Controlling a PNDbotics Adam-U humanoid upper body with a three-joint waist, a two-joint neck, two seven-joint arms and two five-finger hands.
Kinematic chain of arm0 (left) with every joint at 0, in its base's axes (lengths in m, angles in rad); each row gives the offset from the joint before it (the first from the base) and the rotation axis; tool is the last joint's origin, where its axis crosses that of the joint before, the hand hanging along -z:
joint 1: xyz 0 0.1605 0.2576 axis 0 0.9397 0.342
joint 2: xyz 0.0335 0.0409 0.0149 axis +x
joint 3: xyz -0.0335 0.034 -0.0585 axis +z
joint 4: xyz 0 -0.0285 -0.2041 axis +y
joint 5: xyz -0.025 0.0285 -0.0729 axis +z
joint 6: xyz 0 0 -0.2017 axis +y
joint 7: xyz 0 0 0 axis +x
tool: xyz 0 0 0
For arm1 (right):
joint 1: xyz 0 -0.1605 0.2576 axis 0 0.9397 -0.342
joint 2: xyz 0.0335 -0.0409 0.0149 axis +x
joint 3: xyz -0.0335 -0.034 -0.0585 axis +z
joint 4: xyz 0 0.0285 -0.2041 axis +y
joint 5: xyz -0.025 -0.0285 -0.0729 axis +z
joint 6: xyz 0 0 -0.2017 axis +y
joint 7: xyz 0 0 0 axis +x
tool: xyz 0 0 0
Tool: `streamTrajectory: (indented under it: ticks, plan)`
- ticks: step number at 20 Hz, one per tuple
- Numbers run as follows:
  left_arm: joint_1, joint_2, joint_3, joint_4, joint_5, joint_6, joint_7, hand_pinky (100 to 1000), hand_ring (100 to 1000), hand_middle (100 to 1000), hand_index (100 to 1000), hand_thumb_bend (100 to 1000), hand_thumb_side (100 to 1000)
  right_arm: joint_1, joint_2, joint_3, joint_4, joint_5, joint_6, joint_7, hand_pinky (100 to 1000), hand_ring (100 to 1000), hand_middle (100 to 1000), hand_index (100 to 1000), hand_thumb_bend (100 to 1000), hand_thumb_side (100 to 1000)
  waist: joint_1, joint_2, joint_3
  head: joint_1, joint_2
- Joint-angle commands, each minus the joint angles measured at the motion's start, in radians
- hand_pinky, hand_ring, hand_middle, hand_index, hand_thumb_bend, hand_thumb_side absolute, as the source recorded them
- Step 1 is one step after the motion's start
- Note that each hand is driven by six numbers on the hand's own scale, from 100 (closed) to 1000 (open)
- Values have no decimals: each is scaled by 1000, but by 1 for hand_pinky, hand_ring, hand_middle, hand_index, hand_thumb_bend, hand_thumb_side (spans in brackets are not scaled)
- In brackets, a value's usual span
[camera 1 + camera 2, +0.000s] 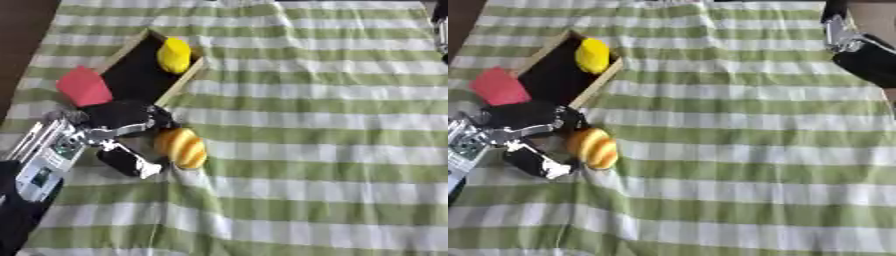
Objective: Pick up objects on the table and place them in the box.
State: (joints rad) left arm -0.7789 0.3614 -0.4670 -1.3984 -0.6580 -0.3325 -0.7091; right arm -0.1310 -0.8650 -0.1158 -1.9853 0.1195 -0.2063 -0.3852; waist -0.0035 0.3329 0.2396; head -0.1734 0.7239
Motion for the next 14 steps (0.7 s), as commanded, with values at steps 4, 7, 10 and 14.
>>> streamTrajectory:
  ticks: [4, 7, 10, 14]
  plan:
    - [-11, 27, 18, -58, 65, 51, -95, 778, 771, 693, 847, 176, 493, 4, -16, -5, -15, 17, 11, 0, 894, 919, 738, 833, 100, 395, -2, -16, 1, -2, -10]
    - [-13, 32, 24, -83, 87, 69, -126, 778, 771, 693, 847, 176, 493, 5, -16, -4, -15, 22, 15, -2, 894, 919, 738, 833, 100, 395, -1, -17, 1, -2, -10]
    - [-14, 33, 25, -95, 96, 80, -140, 809, 774, 695, 861, 185, 559, 5, -16, -4, -15, 24, 16, -3, 893, 919, 738, 834, 100, 395, -1, -18, 1, -2, -10]
    - [-21, 26, 27, -85, 111, 107, -143, 796, 740, 638, 822, 134, 456, 10, -14, -4, -15, 27, 17, -4, 894, 919, 738, 834, 100, 395, -1, -20, -1, -1, -11]
